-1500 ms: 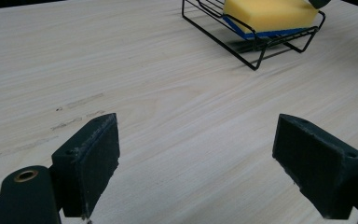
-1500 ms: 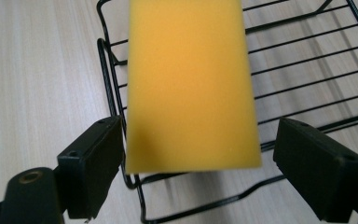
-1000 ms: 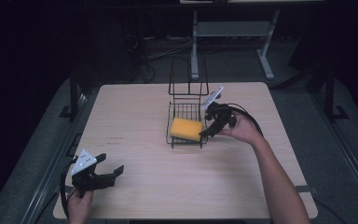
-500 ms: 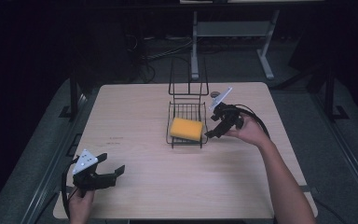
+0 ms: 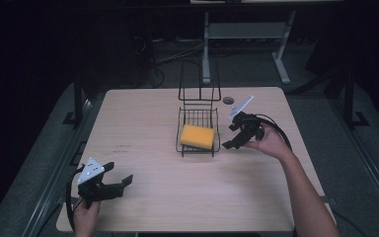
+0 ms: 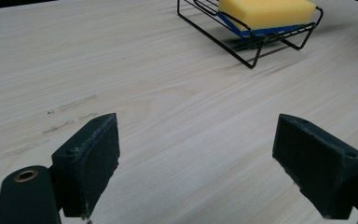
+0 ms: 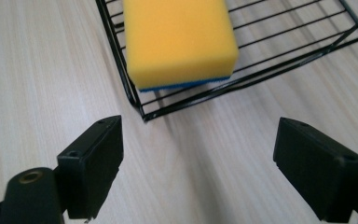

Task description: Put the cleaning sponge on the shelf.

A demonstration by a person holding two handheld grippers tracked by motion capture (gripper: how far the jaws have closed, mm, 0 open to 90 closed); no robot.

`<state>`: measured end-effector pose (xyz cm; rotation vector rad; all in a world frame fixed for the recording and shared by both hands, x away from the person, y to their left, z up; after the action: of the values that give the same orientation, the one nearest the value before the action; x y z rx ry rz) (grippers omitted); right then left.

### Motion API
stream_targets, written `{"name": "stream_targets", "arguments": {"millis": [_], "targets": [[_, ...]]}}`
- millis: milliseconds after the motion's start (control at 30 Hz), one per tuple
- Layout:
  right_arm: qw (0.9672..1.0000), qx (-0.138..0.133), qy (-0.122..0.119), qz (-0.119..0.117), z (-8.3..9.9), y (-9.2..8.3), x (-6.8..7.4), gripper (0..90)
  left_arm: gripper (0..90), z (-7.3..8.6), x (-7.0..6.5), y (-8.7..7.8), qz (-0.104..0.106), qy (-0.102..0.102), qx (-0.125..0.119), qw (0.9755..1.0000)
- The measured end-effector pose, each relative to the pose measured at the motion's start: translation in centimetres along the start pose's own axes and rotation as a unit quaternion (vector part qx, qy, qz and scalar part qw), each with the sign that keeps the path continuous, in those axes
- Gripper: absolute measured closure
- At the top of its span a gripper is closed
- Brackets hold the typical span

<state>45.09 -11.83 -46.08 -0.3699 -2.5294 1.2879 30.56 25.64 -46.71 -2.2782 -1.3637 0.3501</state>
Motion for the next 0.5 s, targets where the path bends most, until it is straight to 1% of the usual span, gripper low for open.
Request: {"name": "stream_targets", "arguments": {"millis": [100, 133, 500], "targets": [[1.0, 0.0, 0.003, 0.001, 0.5, -0.1, 0.1, 15.6, 14.0, 0.0, -0.1, 0.0, 0.0, 0.0, 0.0, 1.0], [1.0, 0.0, 0.007, 0.001, 0.7, -0.1, 0.1, 15.6, 14.1, 0.0, -0.1, 0.0, 0.0, 0.0, 0.001, 1.0], [0.9999, 0.001, 0.012, 0.007, 1.8, -0.6, 0.5, 15.6, 14.0, 0.0, -0.2, 0.0, 0.001, 0.001, 0.0, 1.0]]}}
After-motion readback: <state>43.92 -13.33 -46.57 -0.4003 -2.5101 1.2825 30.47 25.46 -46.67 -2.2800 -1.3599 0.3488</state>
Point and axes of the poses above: each handheld gripper's, and its own axes: y roughly forward along the jaws, z roughly out of its underside, x roughly to its left, the point moved 8 cm from there along y, roughly forward along the jaws, and after that the axes turned 6 degrees about -z, right-handed, at the moved point
